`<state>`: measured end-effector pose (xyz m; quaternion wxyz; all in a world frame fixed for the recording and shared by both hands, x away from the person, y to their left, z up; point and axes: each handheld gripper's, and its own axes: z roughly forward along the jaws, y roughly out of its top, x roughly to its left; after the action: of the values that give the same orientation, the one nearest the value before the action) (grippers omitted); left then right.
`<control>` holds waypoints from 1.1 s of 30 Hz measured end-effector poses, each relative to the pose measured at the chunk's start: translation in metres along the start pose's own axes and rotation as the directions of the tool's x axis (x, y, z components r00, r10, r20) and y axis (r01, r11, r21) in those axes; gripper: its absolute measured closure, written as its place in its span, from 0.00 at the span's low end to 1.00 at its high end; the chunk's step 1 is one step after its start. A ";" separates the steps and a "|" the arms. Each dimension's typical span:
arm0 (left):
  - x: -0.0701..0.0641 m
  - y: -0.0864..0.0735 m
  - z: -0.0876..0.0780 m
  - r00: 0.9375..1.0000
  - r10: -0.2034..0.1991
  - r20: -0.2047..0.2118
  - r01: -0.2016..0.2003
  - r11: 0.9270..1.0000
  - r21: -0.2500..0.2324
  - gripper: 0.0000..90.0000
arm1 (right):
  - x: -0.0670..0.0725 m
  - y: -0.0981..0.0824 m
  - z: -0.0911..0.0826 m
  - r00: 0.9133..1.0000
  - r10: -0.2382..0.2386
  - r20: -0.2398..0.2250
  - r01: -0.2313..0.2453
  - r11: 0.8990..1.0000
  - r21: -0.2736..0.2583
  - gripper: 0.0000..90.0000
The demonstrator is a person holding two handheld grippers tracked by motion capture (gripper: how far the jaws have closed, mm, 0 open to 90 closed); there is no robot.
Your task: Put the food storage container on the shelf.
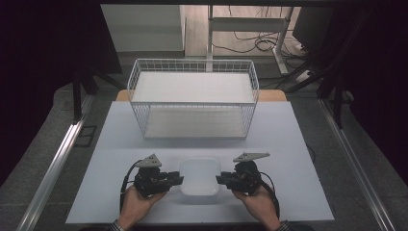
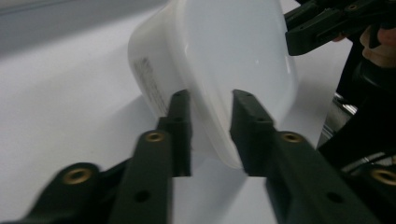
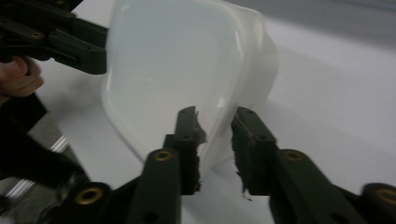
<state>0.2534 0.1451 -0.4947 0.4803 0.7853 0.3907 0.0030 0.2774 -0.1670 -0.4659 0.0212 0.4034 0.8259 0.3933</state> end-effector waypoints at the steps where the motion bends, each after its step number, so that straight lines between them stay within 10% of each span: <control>1: -0.001 0.000 0.000 1.000 -0.003 -0.008 0.003 1.000 -0.003 0.87 | 0.001 -0.001 0.001 1.000 -0.009 0.030 0.009 1.000 -0.016 0.85; 33: 0.008 0.032 -0.013 0.998 -0.007 -0.065 0.003 0.998 -0.057 0.89 | -0.001 0.024 -0.007 0.996 -0.078 0.036 0.084 0.978 -0.189 0.86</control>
<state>0.2733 0.1525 -0.4662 0.4895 0.7698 0.4078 0.0384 0.2913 -0.1631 -0.4457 0.0873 0.3710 0.7999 0.4635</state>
